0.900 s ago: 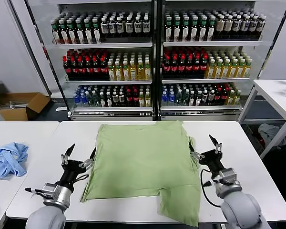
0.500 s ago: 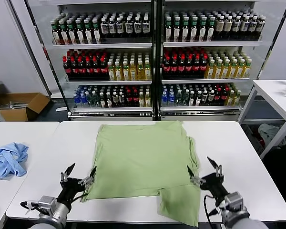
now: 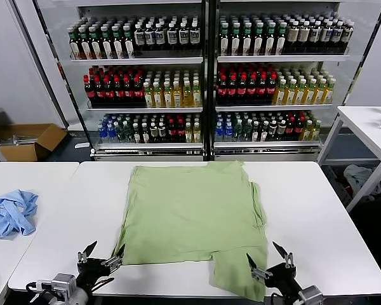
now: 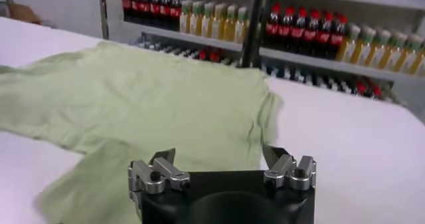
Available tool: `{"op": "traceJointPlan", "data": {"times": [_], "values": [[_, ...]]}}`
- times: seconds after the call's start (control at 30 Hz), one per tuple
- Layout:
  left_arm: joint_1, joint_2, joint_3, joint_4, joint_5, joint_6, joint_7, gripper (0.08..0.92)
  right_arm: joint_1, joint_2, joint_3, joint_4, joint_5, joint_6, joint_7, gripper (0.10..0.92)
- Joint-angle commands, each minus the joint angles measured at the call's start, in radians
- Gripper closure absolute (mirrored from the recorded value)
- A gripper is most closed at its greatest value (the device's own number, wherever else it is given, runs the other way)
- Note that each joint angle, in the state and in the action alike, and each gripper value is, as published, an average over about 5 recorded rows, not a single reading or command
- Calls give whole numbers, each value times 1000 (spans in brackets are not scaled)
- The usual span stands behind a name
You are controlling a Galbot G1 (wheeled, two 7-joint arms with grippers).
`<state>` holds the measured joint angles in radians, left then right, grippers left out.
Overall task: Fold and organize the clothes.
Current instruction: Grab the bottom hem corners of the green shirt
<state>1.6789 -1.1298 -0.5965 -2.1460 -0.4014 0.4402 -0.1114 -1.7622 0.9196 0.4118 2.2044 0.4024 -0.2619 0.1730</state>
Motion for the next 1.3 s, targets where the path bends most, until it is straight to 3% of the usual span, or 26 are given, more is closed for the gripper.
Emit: {"op": "traceJointPlan", "data": {"times": [0.03,0.43,0.57,1.3], "values": [[19,2,-1,10,1,27,-12,177,-36,-4,-1,-1,18,6,9,202],[5,-16,2,36,4,28,-12,177,-31,-4,-41,-18,73,4,36,207],[11,-24,4,31,25,28,-10,207,-29,-6,-58,-35,75,5,58,285],[10,-54,35,37,34,19,1,831,14,2,-87,-56,170,10,61,900]]}}
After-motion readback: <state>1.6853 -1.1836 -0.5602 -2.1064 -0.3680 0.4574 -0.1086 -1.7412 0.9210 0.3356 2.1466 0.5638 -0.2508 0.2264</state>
